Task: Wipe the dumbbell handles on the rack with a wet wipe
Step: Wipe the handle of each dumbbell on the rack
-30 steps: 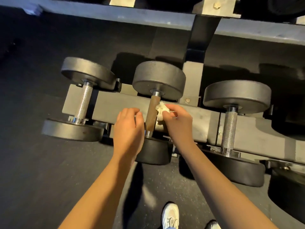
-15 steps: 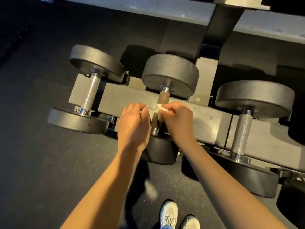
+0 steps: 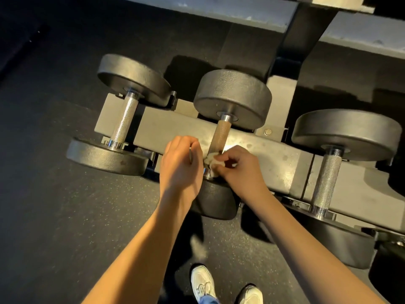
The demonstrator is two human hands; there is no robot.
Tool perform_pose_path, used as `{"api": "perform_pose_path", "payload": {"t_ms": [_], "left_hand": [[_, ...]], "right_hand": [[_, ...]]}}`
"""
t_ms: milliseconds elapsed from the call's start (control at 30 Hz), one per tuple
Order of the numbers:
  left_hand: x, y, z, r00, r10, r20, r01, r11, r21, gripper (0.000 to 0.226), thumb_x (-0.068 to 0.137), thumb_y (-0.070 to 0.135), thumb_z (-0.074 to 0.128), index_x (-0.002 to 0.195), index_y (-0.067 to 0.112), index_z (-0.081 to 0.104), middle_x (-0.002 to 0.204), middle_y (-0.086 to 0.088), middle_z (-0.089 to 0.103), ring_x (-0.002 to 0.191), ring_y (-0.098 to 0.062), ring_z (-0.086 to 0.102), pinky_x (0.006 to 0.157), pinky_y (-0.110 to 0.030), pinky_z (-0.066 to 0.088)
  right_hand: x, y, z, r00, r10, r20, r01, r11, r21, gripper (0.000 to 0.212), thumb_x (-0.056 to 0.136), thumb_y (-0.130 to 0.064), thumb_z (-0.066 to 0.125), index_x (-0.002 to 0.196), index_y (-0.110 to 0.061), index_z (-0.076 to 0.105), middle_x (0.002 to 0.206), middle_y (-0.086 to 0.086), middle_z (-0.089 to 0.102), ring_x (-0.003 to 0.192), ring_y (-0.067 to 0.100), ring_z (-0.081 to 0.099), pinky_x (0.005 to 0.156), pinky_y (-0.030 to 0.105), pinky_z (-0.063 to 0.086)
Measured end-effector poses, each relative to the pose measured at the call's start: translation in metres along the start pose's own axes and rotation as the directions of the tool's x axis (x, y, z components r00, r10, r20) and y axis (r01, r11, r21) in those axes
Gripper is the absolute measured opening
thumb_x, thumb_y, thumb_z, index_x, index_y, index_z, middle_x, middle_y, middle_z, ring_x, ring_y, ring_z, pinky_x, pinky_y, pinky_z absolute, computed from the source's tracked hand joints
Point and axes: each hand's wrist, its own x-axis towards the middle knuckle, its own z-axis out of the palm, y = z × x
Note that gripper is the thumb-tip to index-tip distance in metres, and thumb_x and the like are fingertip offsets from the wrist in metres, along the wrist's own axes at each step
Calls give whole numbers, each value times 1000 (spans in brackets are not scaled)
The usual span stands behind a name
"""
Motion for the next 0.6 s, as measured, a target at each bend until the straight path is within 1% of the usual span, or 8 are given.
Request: {"api": "perform_pose_path", "payload": {"t_ms": [67, 133, 200, 233, 333, 433, 533, 600], "left_hand": [[0, 0, -2, 1000, 20, -9, -20, 999, 38, 54, 87, 39, 29, 100, -1, 62, 96, -17, 62, 92, -30, 57, 82, -35, 45], [3, 1, -3, 991, -89, 104, 91, 996, -19, 45, 96, 29, 38, 114, -8, 57, 100, -21, 61, 89, -28, 54, 76, -14, 40], [9, -5, -4, 926, -266, 268, 283, 959, -25, 27, 102, 5, 36, 118, -10, 51, 84, -5, 53, 72, -10, 44, 70, -8, 40], [12, -6, -6, 902, -310, 300, 336, 941, -35, 23, 100, -2, 35, 115, -4, 53, 81, 4, 46, 68, -6, 40, 71, -7, 40], [12, -1, -6, 927, -266, 265, 285, 958, -36, 23, 100, 6, 40, 118, 2, 54, 107, -10, 58, 93, -19, 57, 80, -15, 42], [2, 2, -1, 980, -183, 76, 182, 983, 10, 20, 101, 24, 41, 110, 19, 59, 97, 1, 61, 81, -5, 59, 70, -15, 44], [-3, 0, 3, 997, -62, 40, 62, 998, -5, 23, 100, 25, 40, 106, 18, 61, 98, 2, 61, 85, -7, 60, 77, -23, 50], [-4, -2, 2, 1000, 3, 17, -2, 999, -35, 21, 98, 21, 41, 106, 17, 60, 98, 7, 57, 90, -9, 57, 76, -19, 46]], "right_hand": [[4, -2, -2, 1000, -16, -20, 16, 1000, -18, 11, 77, -8, 75, 86, -14, 72, 84, -8, 54, 83, 11, 55, 82, 23, 45], [15, -7, -3, 991, -46, -128, 43, 999, -29, 6, 82, -12, 71, 88, -14, 72, 87, -5, 57, 80, 3, 53, 77, 11, 40], [32, -13, 0, 946, -28, -324, 28, 1000, -5, 10, 81, -11, 69, 91, -11, 71, 89, -2, 61, 75, 0, 50, 70, 3, 35], [39, -16, 3, 902, 5, -431, 10, 999, 32, 14, 79, -10, 70, 93, -10, 70, 89, 1, 63, 74, 2, 50, 67, 2, 34], [51, -18, 15, 799, 95, -593, -32, 993, 116, 8, 79, -12, 71, 86, -10, 69, 87, 4, 65, 73, 6, 49, 63, 3, 34], [48, -18, 21, 804, 149, -575, -71, 985, 155, 6, 81, -16, 70, 83, -11, 71, 89, 3, 65, 71, 3, 51, 65, 9, 39], [41, -19, 14, 869, 68, -490, -62, 998, 29, 5, 77, -13, 72, 73, -10, 72, 85, 3, 62, 68, 3, 48, 63, 7, 35], [29, -21, 11, 934, 93, -346, -102, 995, -10, 4, 77, -16, 74, 77, -13, 73, 86, 1, 60, 74, 7, 52, 65, 9, 37]]}}
